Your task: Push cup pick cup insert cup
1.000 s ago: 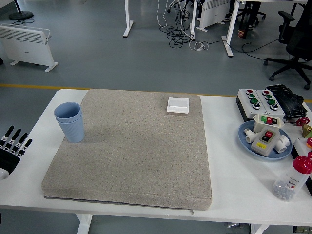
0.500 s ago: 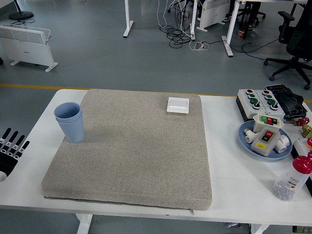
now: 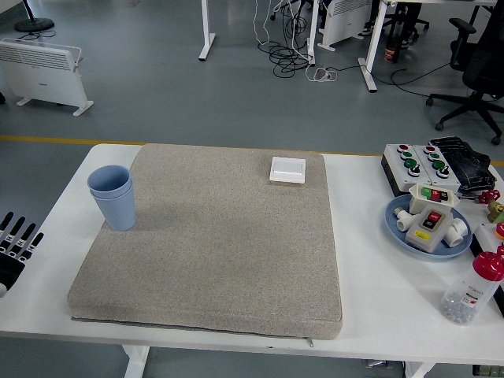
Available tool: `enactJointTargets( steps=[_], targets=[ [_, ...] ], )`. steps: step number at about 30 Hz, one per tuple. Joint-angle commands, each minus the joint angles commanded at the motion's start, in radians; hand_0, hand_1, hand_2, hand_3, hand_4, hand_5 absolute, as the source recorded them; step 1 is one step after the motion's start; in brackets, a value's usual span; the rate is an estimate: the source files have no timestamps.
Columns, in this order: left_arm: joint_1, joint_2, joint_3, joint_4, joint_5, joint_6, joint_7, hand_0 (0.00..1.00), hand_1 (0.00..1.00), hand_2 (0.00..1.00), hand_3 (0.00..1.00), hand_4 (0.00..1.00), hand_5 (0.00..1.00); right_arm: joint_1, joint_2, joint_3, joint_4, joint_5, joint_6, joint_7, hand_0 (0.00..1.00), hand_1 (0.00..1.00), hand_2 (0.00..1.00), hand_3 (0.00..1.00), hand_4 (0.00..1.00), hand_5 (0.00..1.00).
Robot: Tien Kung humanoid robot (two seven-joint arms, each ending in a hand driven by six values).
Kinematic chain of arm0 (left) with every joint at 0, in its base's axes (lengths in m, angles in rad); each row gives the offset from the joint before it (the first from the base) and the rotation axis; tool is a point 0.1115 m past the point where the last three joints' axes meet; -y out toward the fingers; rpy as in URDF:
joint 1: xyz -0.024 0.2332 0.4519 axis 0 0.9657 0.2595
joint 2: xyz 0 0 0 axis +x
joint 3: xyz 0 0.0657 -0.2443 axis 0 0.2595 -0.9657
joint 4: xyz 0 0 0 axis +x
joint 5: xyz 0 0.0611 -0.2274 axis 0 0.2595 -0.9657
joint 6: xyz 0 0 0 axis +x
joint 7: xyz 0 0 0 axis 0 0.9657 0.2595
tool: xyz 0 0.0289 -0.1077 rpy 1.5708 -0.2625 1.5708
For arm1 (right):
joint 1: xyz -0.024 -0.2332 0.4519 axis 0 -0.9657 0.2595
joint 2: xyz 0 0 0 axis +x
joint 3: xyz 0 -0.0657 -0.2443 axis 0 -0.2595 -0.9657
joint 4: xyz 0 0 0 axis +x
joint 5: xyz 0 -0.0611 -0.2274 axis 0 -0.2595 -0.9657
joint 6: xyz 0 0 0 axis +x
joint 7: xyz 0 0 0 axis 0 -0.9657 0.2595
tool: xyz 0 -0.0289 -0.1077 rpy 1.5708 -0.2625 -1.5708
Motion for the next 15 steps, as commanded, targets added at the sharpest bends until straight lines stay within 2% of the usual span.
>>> enactJointTargets(
  steps=[15],
  targets=[
    [0.008, -0.002, 0.000, 0.002, 0.000, 0.000, -0.004, 0.852, 0.847, 0.888, 0.776, 0.512, 0.998, -0.001, -0.002, -0.006, 0.000, -0.003, 0.001, -0.001, 0.778, 0.720, 0.723, 0.627, 0.300, 0.569]
  ],
)
